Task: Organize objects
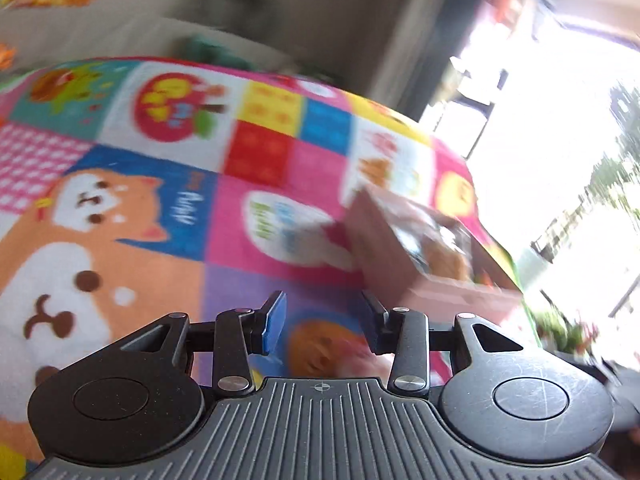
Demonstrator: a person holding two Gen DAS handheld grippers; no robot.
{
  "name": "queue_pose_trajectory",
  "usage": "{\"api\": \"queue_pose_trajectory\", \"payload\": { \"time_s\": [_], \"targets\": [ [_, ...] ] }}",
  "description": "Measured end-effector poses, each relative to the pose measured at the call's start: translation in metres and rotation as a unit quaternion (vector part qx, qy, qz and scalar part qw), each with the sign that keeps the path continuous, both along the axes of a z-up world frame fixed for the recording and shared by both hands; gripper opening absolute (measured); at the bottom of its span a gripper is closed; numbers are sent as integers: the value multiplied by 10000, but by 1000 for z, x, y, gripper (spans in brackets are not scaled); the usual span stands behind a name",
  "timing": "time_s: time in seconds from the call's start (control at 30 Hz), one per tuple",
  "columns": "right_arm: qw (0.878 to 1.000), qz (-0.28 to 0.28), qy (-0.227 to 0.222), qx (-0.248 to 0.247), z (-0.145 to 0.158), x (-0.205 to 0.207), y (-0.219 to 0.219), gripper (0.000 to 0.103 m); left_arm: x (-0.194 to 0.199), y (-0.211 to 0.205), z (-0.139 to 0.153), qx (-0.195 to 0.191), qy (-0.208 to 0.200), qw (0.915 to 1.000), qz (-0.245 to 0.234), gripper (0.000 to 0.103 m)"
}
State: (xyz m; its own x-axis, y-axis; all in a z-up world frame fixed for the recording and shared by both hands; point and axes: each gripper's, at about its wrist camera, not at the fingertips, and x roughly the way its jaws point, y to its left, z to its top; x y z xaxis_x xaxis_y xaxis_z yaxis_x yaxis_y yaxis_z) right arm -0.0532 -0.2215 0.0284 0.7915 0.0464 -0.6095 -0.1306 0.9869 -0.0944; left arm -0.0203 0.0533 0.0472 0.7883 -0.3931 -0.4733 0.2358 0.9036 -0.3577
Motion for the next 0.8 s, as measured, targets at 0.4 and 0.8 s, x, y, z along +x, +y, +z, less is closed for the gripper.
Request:
{"api": "queue_pose_trajectory", "payload": {
  "time_s": [0.4,0.8],
  "targets": [
    [9968,-457,338,559,-32,5,-46,103,-41,-89,-1,1284,315,9827,-1296,44],
    [9739,-1529,289,1651,-36,12,-87,103,-31,-113,-16,658,867,9704,-2154,41]
  ]
}}
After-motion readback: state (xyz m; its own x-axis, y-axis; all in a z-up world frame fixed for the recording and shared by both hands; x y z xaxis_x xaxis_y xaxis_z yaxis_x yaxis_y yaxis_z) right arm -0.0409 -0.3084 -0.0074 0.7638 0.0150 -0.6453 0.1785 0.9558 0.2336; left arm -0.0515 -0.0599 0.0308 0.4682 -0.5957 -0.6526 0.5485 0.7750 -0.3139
